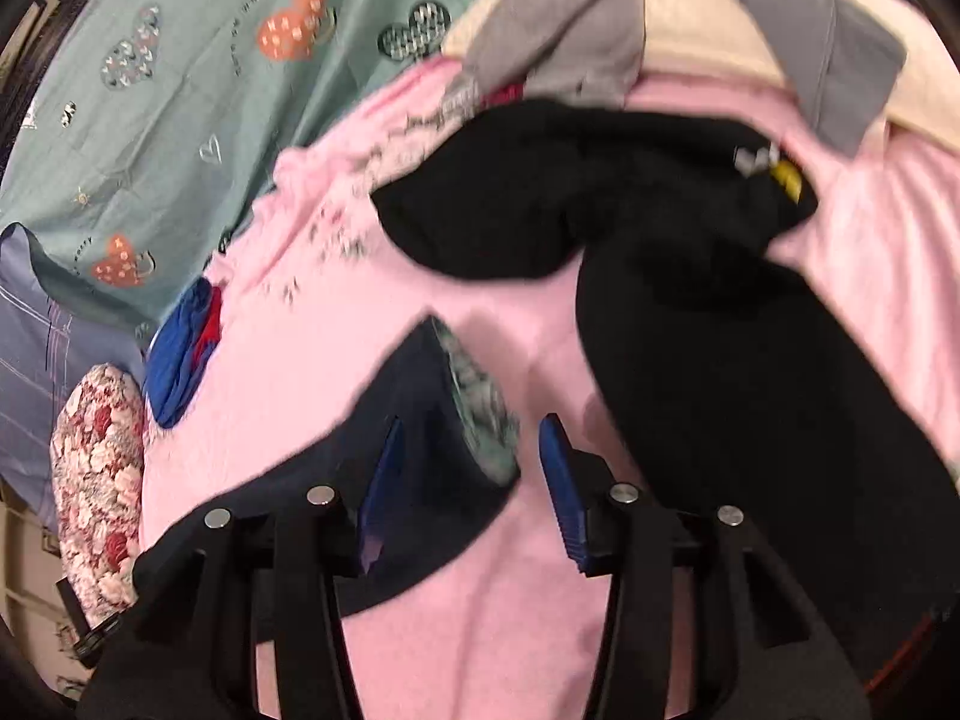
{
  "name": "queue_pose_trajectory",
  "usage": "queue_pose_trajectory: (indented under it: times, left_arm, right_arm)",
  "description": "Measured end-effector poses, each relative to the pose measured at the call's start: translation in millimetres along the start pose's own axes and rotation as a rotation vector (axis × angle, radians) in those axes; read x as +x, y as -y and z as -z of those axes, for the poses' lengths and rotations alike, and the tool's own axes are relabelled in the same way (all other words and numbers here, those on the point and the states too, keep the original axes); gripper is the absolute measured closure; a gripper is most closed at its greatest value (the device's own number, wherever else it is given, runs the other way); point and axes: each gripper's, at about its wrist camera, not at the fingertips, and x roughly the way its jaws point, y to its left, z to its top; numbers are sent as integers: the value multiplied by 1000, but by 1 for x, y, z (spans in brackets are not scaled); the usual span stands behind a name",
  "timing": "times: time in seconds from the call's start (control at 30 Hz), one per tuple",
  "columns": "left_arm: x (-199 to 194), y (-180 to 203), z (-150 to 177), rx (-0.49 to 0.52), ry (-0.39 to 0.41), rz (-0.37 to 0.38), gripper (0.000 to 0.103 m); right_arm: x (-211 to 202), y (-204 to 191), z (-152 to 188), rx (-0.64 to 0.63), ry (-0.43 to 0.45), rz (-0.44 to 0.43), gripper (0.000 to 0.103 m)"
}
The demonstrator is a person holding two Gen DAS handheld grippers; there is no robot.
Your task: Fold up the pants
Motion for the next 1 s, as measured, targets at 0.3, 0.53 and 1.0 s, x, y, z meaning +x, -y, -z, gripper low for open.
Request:
queue_pose_trajectory:
  times: [0.3, 0.53, 1.0]
  left_arm:
    - [5, -2, 1, 6, -7, 0, 37]
    - [11, -5, -1, 13, -31, -21, 41]
    - [0, -4, 4, -1, 0, -5, 40]
  right_arm:
    - [77, -29, -29, -157, -159, 56, 69]
    - [25, -51, -29, -228, 75, -76, 99]
    - [30, 3, 19, -92, -81, 13, 44]
